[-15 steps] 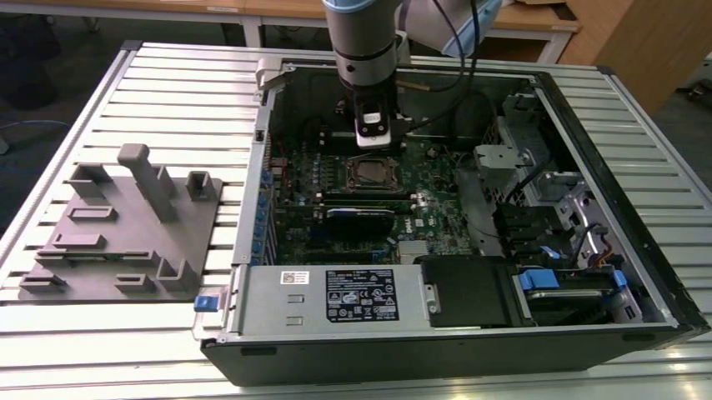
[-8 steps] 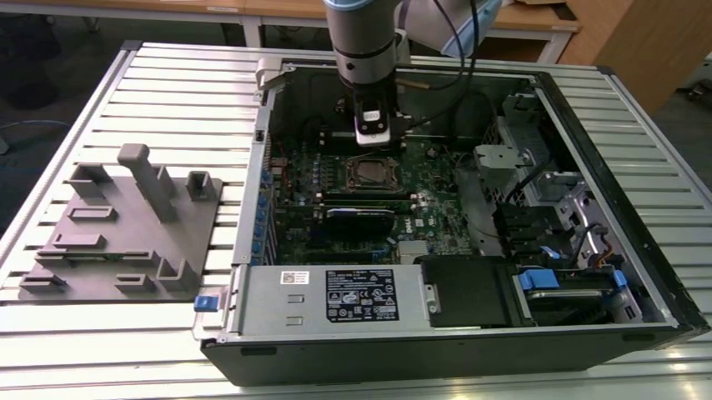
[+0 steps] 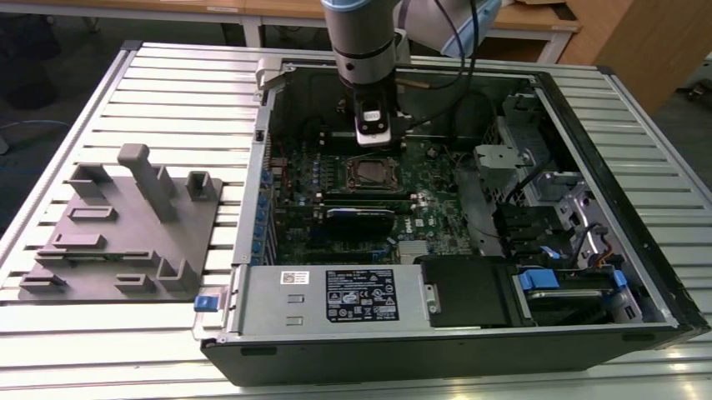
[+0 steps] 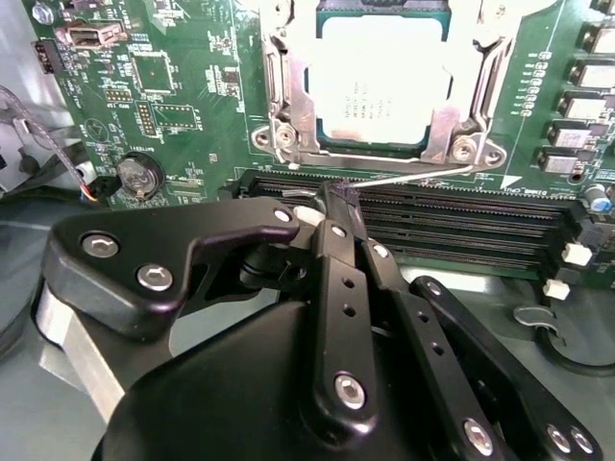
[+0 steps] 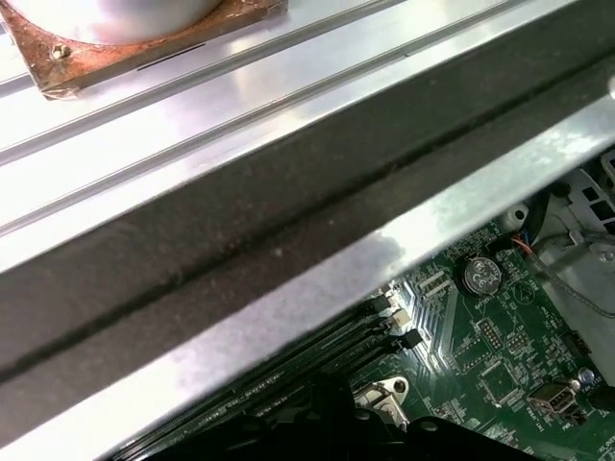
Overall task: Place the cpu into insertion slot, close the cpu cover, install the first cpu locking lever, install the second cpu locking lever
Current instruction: 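Install the first cpu locking lever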
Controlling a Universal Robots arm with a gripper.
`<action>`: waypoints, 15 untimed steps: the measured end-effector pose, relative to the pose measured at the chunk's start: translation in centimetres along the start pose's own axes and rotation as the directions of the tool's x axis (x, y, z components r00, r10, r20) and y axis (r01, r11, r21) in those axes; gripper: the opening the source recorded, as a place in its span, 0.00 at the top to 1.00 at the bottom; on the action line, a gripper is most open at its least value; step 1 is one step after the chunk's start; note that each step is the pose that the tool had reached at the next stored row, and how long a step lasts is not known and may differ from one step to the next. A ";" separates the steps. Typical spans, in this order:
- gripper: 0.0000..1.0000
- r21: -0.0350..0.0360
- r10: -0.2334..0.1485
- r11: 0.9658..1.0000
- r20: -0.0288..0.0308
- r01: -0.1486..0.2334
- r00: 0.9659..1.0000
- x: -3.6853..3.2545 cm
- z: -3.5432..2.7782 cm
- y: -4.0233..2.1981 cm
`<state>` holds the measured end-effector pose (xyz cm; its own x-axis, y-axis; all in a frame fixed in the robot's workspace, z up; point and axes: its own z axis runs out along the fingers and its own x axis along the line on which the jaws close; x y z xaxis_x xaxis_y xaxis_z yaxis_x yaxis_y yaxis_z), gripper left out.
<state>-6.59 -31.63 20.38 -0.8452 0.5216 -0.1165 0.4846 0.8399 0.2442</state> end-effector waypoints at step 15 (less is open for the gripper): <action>0.89 -0.018 -0.005 1.000 0.031 0.006 1.000 0.32 0.29 0.01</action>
<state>-6.80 -31.41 20.06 -0.8405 0.5214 -0.1474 0.4756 0.8402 0.2604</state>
